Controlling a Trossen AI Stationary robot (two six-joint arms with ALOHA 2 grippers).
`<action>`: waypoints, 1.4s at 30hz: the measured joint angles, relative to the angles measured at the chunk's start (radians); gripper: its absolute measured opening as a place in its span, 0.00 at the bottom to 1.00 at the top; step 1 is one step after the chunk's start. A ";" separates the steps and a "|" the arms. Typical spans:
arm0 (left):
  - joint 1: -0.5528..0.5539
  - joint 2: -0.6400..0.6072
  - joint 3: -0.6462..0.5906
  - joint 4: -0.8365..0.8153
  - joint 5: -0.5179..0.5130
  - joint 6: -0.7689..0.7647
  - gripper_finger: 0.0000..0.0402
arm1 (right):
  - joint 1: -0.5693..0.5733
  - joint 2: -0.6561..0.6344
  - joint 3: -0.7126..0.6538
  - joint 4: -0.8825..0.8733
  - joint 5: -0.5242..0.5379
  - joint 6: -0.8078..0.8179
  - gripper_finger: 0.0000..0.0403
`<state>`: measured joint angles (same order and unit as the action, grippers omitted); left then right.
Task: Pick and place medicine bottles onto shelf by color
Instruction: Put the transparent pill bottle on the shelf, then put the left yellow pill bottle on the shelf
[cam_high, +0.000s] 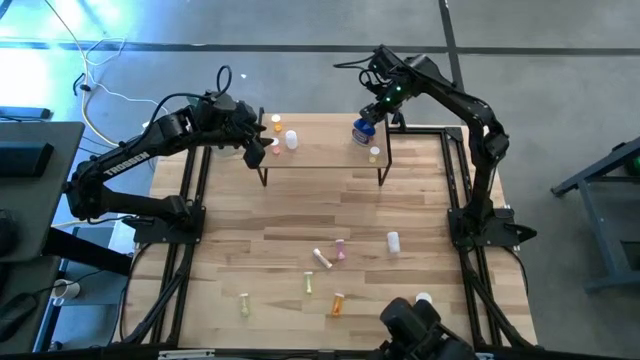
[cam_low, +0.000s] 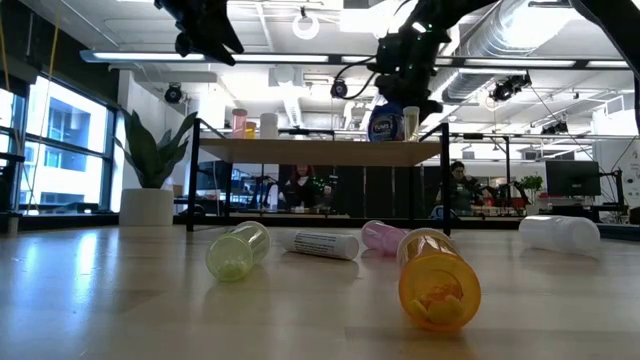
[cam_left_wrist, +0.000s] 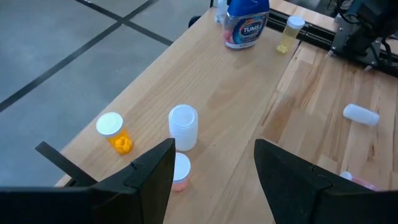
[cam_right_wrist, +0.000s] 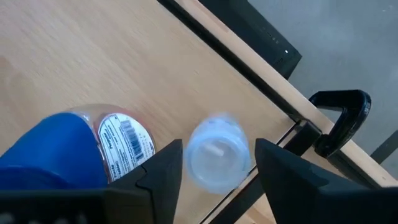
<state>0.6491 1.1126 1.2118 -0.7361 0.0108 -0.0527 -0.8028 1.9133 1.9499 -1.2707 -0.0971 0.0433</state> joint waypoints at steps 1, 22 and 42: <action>0.000 0.000 0.000 0.000 0.000 0.000 0.52 | 0.000 0.000 0.000 0.008 0.006 0.001 0.48; -0.002 0.000 0.000 -0.016 0.003 -0.024 0.63 | -0.009 -0.029 -0.001 0.069 0.018 0.001 0.48; -0.195 0.000 0.000 -0.264 -0.022 -0.316 0.63 | -0.009 -0.132 -0.001 0.109 0.033 0.018 0.48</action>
<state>0.4539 1.1126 1.2121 -0.9996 -0.0115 -0.3689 -0.8120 1.7816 1.9491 -1.1620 -0.0643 0.0610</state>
